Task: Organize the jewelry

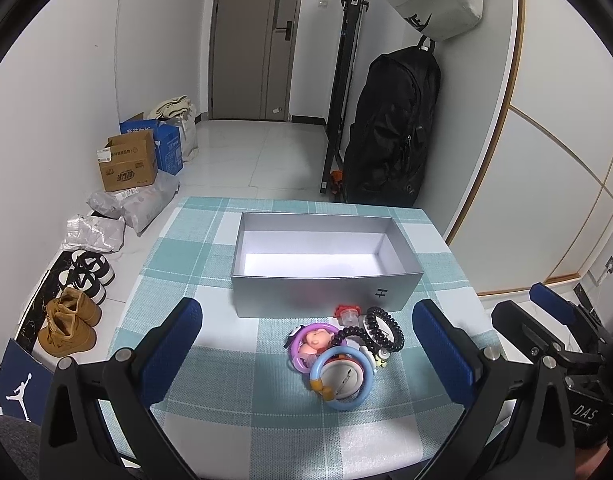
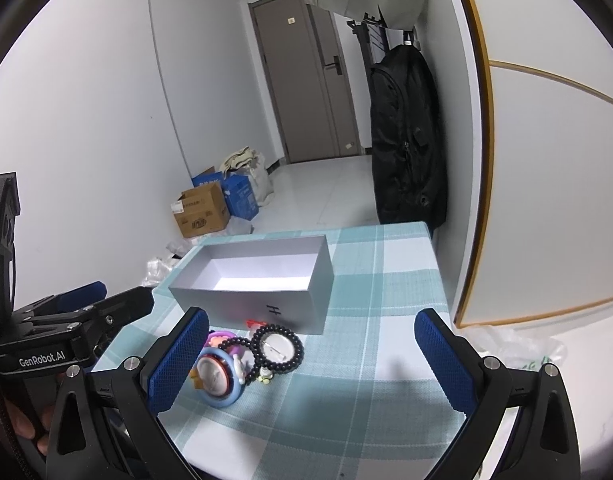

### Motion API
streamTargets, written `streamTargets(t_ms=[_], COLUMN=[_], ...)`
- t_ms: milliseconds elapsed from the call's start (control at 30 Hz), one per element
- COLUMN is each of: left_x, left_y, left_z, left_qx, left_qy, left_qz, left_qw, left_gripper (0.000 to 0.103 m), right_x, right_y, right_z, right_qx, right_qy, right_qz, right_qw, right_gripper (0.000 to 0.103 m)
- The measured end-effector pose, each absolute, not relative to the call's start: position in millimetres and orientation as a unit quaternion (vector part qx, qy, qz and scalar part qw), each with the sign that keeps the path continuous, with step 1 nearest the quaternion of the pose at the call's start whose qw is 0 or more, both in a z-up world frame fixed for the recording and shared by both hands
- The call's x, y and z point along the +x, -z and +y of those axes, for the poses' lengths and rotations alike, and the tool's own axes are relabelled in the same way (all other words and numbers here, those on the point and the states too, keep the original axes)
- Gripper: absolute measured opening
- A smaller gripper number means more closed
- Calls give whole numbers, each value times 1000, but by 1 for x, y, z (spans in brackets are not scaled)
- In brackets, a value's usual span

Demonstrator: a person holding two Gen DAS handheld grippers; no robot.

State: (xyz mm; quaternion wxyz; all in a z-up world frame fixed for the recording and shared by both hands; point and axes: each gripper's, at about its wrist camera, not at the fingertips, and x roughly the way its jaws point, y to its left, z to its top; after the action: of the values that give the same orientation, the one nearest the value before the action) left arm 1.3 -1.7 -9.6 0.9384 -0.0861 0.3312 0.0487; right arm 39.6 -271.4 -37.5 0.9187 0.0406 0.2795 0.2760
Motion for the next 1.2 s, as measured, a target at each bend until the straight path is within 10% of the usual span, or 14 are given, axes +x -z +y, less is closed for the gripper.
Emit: streamTargets(t_ms=[1200], left_x=[5], left_y=[19], left_z=[0], left_qx=[-97], left_qy=[-34], left_qz=[353], left_qw=[930], left_gripper=[102], right_x=[40], right_y=[34], right_z=[-272], right_qx=[52], right_qy=[-276], right_qz=[284], right_qw=[917], right_gripper=[103])
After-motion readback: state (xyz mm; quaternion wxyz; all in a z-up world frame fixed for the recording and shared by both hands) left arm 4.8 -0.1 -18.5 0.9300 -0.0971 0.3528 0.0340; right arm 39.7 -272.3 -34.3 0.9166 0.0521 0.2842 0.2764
